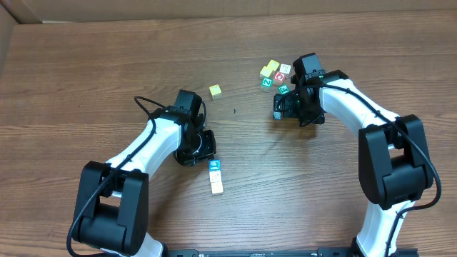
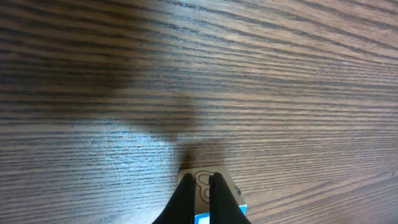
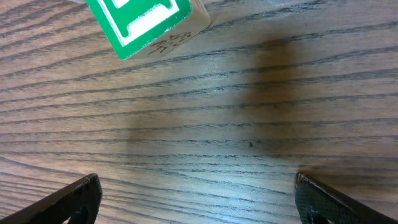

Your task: Flip 3 blocks

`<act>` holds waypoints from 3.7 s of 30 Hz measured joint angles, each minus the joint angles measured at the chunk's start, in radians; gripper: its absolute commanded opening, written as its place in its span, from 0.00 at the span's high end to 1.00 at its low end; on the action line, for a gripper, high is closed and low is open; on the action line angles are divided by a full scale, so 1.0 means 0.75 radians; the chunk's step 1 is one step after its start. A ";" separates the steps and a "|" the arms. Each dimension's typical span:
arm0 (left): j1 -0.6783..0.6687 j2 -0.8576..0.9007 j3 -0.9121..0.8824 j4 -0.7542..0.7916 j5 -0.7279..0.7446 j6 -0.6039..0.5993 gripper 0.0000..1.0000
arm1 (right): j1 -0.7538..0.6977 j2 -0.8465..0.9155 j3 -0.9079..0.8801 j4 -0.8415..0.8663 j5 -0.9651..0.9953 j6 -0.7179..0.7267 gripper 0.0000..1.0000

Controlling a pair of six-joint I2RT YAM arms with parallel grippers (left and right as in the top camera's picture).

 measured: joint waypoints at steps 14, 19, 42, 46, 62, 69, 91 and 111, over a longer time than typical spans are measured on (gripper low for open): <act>0.000 0.000 0.005 -0.039 0.000 -0.001 0.96 | 0.000 0.000 0.000 0.000 0.000 -0.001 0.00; 0.016 0.003 0.096 -0.081 -0.005 -0.001 0.96 | 0.000 0.000 0.000 0.001 -0.001 -0.001 0.00; 0.104 0.005 0.564 -0.468 -0.488 -0.010 0.00 | 0.000 0.000 0.000 0.001 0.000 -0.001 0.00; 0.104 0.005 0.564 -0.468 -0.496 -0.010 0.00 | 0.000 0.000 0.000 0.000 0.000 0.000 0.00; 0.104 0.005 0.564 -0.468 -0.501 -0.010 0.00 | 0.001 0.000 0.000 0.001 -0.001 0.000 0.00; 0.104 0.005 0.564 -0.468 -0.501 -0.010 0.00 | 0.002 0.000 0.000 0.000 -0.001 -0.001 0.00; 0.104 0.005 0.564 -0.467 -0.503 -0.010 0.00 | 0.035 -1.010 -0.010 0.000 -0.004 -0.001 0.00; 0.104 0.005 0.564 -0.463 -0.506 -0.010 0.00 | -0.237 -1.886 -0.036 0.048 0.037 -0.046 0.00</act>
